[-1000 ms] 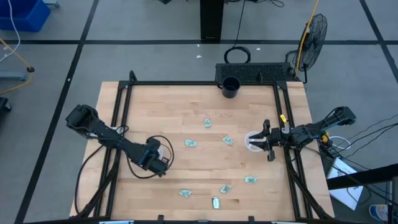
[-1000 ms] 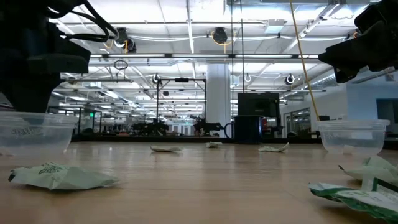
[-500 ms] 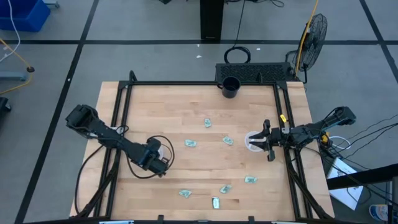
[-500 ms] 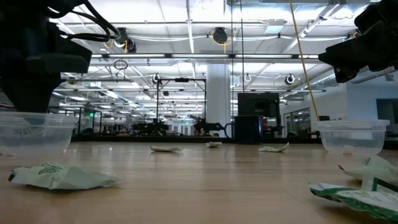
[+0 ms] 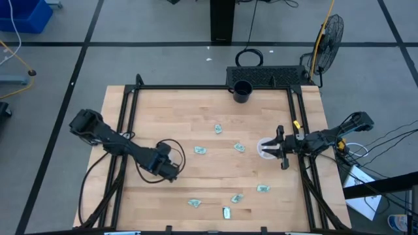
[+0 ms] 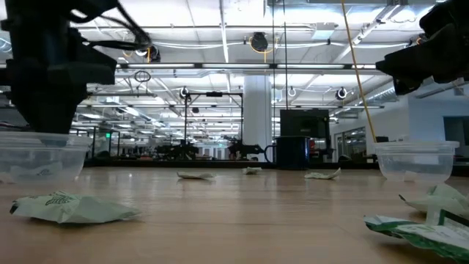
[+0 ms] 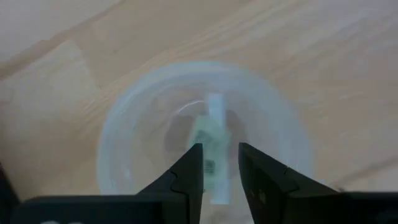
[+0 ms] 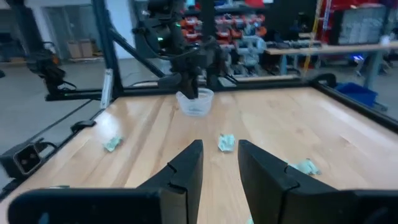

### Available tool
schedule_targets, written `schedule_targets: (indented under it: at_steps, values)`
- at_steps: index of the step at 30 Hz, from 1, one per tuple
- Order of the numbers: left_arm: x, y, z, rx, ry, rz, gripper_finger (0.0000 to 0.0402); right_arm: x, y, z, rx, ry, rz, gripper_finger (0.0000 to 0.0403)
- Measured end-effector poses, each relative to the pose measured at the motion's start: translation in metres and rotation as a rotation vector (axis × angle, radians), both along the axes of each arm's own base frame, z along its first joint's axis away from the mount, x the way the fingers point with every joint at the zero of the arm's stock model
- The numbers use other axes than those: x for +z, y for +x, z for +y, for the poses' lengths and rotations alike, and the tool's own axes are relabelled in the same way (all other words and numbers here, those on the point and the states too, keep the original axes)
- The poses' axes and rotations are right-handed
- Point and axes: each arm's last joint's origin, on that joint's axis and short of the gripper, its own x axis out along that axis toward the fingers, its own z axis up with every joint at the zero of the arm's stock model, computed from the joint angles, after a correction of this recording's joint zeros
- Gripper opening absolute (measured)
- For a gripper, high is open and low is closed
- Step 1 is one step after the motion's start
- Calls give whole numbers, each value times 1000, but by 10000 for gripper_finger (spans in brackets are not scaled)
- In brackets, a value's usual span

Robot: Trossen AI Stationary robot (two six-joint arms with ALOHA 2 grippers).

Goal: Pick and place items into bin
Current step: Put the stevia packet into the right transparent bin

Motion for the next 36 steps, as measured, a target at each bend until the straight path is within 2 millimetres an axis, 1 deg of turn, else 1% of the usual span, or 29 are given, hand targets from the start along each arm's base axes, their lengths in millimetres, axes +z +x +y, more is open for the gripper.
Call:
schedule_targets:
  at_steps: [4,7,9,11,14,17,21,24,27,29,33,36]
  values:
    - [17,7,1,-35,-27,-47,100,5,1,0,5,-27,-44,116]
    - [40,15,3,-48,-49,-132,94,4,2,1,6,-96,-30,133]
    - [55,19,5,-65,-26,-196,93,3,4,2,4,-151,-12,142]
    - [71,25,9,-85,33,-270,93,3,7,2,-3,-205,-6,147]
    - [92,33,15,-124,174,-365,93,18,14,1,-32,-262,-55,151]
    - [107,42,22,-159,327,-441,93,24,23,0,-64,-275,2,153]
    - [116,53,30,-210,448,-503,93,34,39,-3,-109,-281,105,153]
    - [120,62,36,-243,464,-535,93,40,53,-6,-144,-312,200,153]
    - [122,68,42,-253,463,-561,93,39,68,-13,-186,-335,306,152]
    - [124,71,46,-249,470,-576,93,35,77,-18,-197,-326,368,149]
    - [126,75,53,-271,503,-581,93,21,98,-29,-131,-256,483,138]
    - [127,77,58,-301,528,-570,93,8,113,-38,-151,-239,512,131]
